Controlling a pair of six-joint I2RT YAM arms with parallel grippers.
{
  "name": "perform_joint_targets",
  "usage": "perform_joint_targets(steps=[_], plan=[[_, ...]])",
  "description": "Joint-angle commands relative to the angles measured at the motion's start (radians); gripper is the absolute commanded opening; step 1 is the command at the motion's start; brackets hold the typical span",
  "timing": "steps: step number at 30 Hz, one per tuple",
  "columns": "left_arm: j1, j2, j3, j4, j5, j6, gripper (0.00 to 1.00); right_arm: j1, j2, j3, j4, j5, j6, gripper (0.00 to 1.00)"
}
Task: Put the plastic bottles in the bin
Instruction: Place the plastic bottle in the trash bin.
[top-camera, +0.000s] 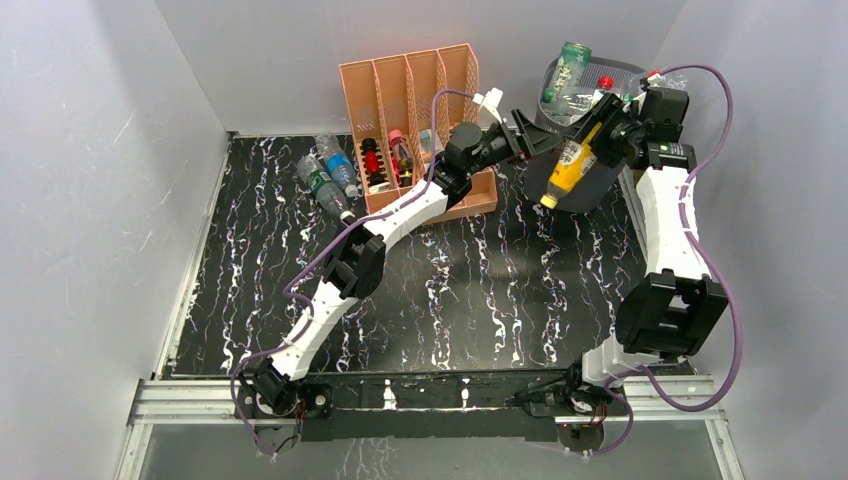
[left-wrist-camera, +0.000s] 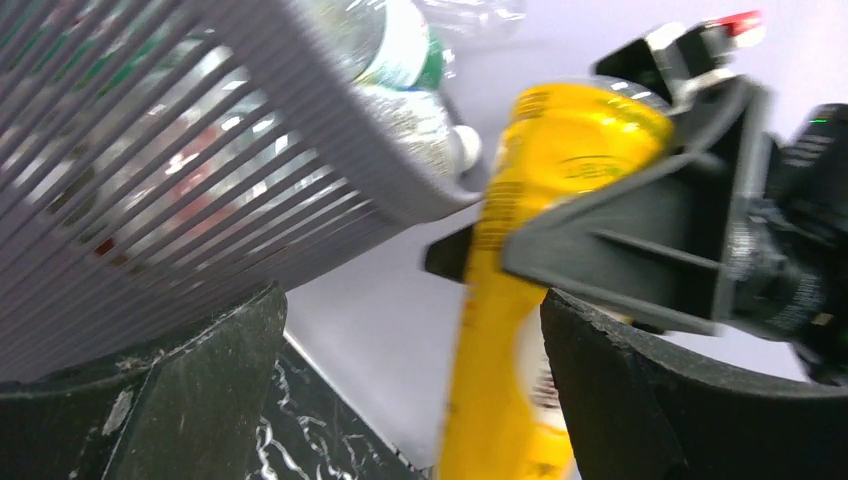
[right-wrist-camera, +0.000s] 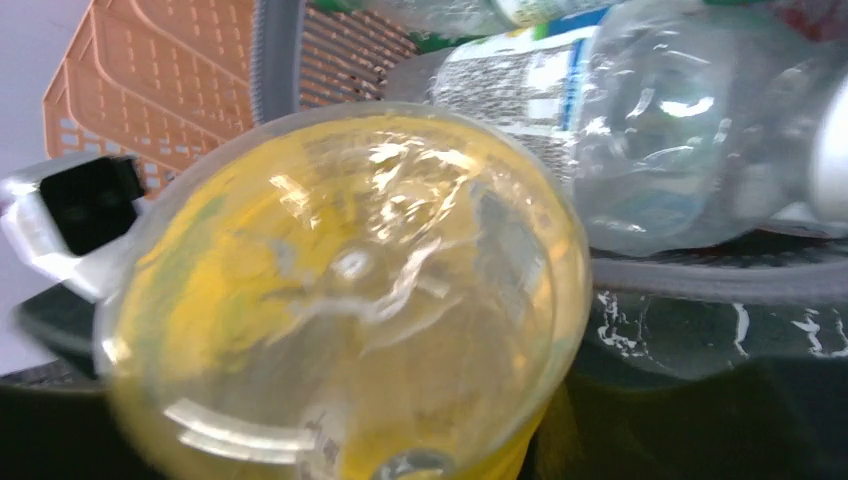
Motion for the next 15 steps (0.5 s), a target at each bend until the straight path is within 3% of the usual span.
perform_joint_targets(steps=[1,3,9,15], plan=[[0.000,-0.115,-0.133,0.089,0.010,0.005,0.98,0.034,-0.040,0.002,-0.012,-0.022,-0.031,0.55],[0.004,-0.184,-0.228,0.099,0.022,0.017,0.98,0.034,-0.054,0.021,-0.026,-0.029,-0.030,0.47],[0.034,-0.493,-0.569,0.091,0.078,0.075,0.98,0.034,-0.089,0.143,-0.064,0.008,-0.027,0.46],[0.049,-0.782,-0.791,-0.104,0.083,0.226,0.98,0.024,-0.068,0.255,0.022,0.134,0.012,0.45]])
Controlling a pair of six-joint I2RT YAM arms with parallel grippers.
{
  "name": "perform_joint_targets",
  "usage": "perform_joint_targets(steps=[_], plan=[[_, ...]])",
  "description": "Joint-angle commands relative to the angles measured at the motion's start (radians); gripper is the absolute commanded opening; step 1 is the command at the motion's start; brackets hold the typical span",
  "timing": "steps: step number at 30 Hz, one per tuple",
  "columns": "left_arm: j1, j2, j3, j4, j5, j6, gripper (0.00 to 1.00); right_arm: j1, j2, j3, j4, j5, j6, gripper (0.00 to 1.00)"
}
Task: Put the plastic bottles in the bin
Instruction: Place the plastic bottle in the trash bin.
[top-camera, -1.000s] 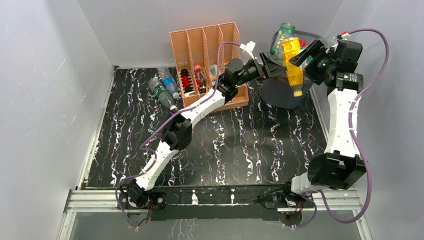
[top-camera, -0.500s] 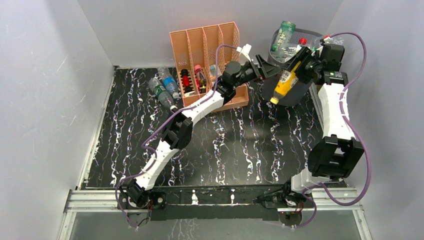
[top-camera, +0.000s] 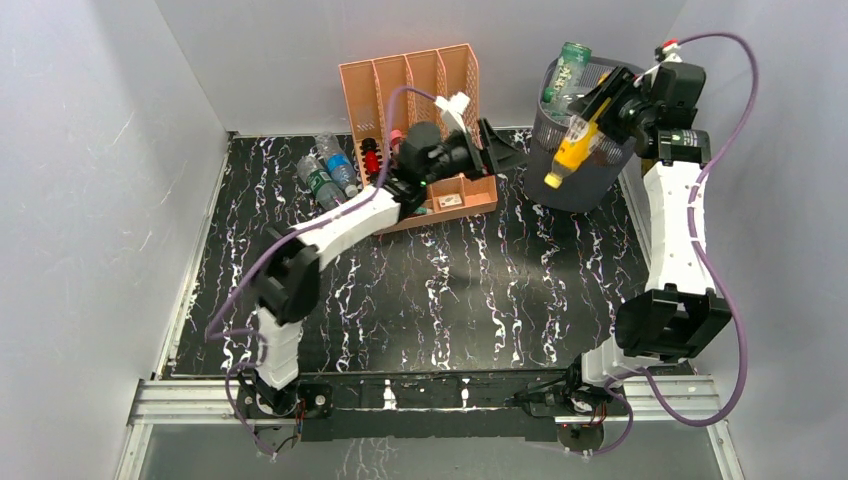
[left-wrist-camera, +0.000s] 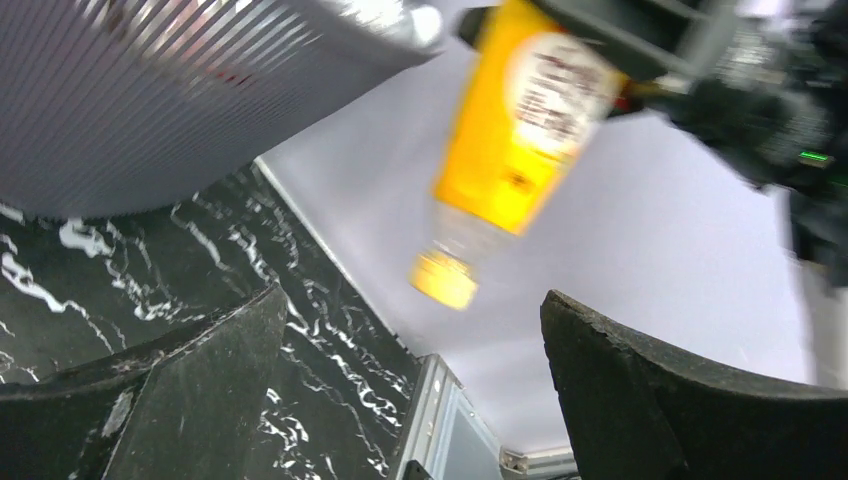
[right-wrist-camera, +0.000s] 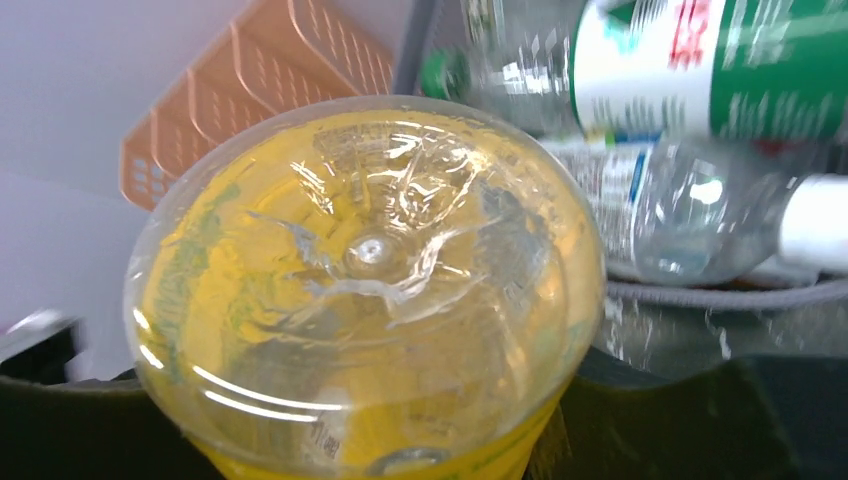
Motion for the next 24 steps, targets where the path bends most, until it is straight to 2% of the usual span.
perform_joint_targets(steps=[1,6,13,17,24], plan=[[0.015,-0.284,-0.087,-0.085,0.025,0.152,0.98,-0.011,-0.048,0.092,0.150,0.120,0.038,0.44],[0.030,-0.476,-0.232,-0.232,-0.016,0.250,0.98,-0.014,-0.048,0.036,0.429,0.260,0.094,0.41],[0.056,-0.653,-0.368,-0.367,-0.082,0.336,0.98,-0.013,0.019,-0.003,0.649,0.318,0.119,0.40],[0.063,-0.685,-0.412,-0.421,-0.096,0.365,0.98,-0.013,0.058,-0.010,0.722,0.316,0.121,0.40],[0.073,-0.743,-0.466,-0.439,-0.114,0.373,0.98,0.016,0.128,0.010,0.743,0.304,0.090,0.41]])
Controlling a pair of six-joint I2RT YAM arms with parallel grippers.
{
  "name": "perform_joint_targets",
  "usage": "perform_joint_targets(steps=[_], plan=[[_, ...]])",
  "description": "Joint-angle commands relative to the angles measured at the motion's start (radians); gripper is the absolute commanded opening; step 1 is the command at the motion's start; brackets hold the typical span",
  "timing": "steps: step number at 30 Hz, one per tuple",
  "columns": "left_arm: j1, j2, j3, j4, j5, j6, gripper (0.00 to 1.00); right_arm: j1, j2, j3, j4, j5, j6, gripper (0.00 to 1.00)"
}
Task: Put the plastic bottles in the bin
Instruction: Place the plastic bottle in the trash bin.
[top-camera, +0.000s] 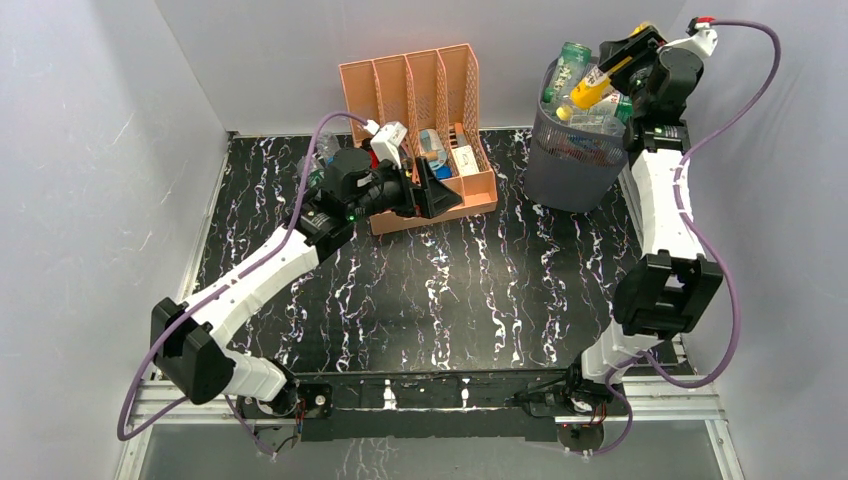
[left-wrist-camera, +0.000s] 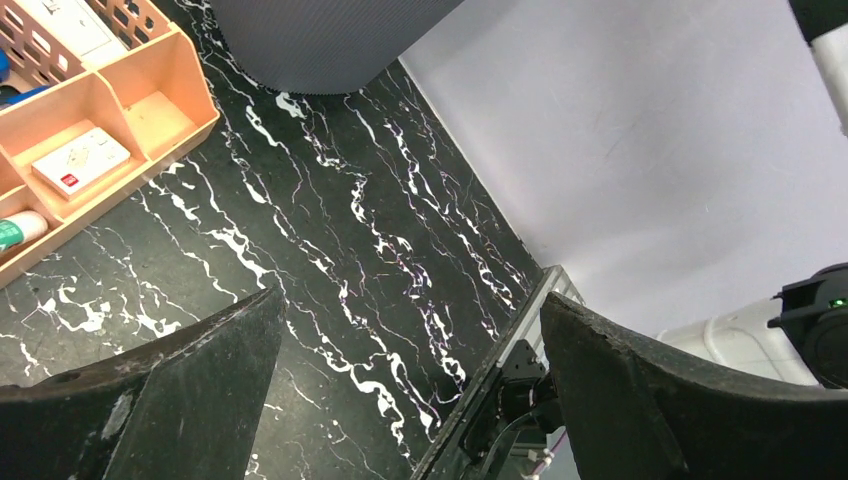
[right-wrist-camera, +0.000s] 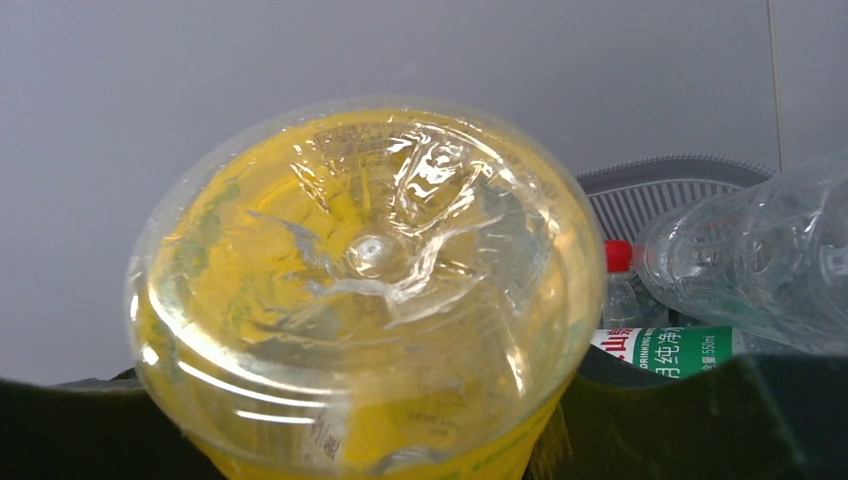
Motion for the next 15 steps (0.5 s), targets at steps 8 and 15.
perform_joint_targets(steps=[8,15], plan=[[0.010,-0.072,-0.017,-0.008,-0.016,0.029,0.98,0.132,0.074,0.079,0.022,0.033,-0.193,0.55],[0.011,-0.080,-0.027,-0.014,-0.018,0.031,0.98,0.147,0.103,0.207,-0.219,0.125,-0.244,0.98]])
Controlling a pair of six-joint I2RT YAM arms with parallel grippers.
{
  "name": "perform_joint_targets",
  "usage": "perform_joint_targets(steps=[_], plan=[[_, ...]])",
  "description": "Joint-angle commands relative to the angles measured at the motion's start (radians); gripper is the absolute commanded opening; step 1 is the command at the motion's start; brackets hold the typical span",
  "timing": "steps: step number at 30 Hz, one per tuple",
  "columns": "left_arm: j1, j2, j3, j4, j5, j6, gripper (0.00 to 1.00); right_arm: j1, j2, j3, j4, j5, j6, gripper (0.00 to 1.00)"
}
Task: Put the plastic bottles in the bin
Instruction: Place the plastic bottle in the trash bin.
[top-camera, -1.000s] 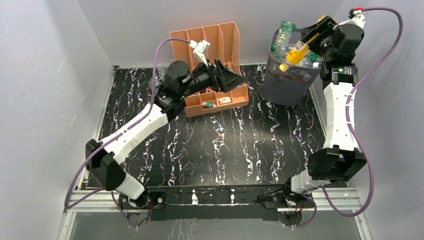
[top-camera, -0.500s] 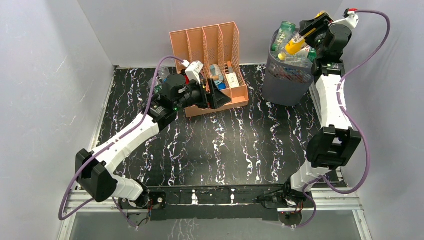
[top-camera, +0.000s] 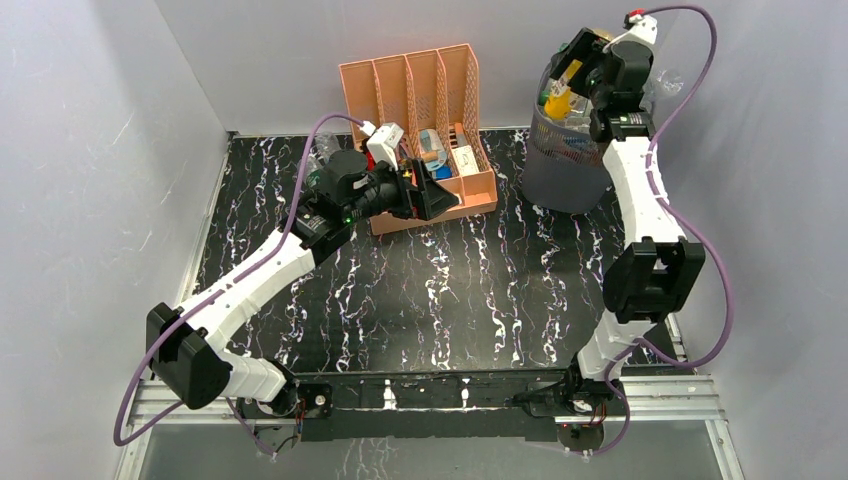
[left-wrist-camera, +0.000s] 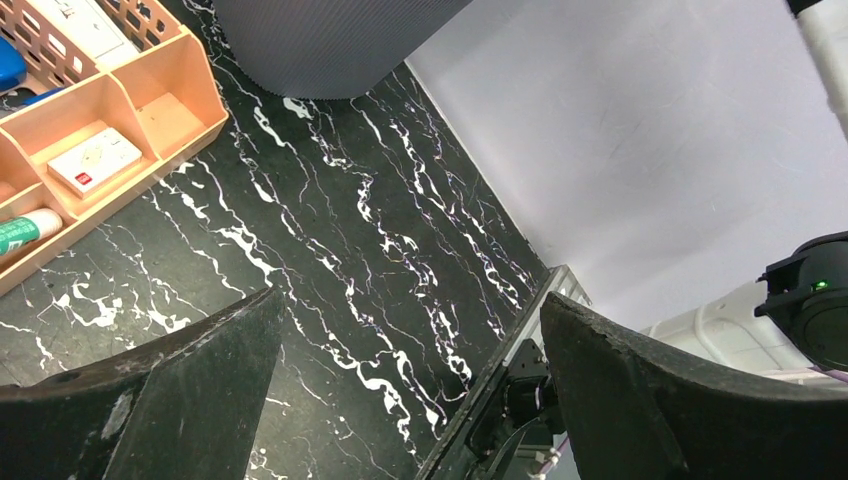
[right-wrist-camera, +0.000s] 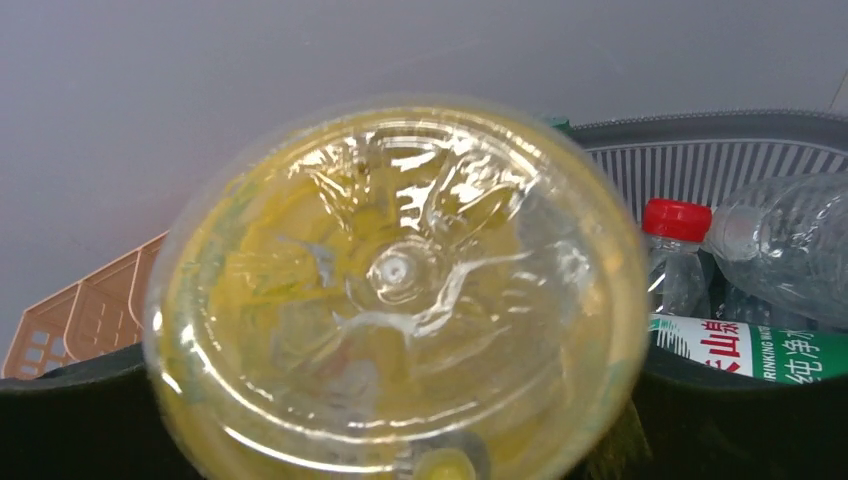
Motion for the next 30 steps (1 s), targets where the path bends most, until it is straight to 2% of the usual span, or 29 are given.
perform_joint_targets(steps=[1,8,11,16,25,30], plan=[[0.004,-0.043,-0.010,-0.001,-0.003,0.013,0.98,0.006,0.003,0.156,-0.140,0.086,-0.059,0.98],[0.005,-0.049,-0.014,0.002,0.002,0.006,0.98,-0.017,0.053,0.398,-0.440,0.186,-0.057,0.98],[0.005,-0.055,-0.016,0.002,0.002,0.004,0.98,-0.081,0.087,0.495,-0.581,0.147,-0.021,0.98],[0.005,-0.065,-0.019,-0.005,0.002,0.004,0.98,-0.115,0.031,0.399,-0.554,0.078,-0.003,0.98],[0.005,-0.074,-0.028,0.003,0.005,-0.008,0.98,-0.118,0.010,0.323,-0.508,-0.019,0.006,0.98],[0.005,-0.080,-0.031,-0.007,-0.006,-0.009,0.98,-0.117,-0.052,0.269,-0.493,-0.010,0.009,0.98]])
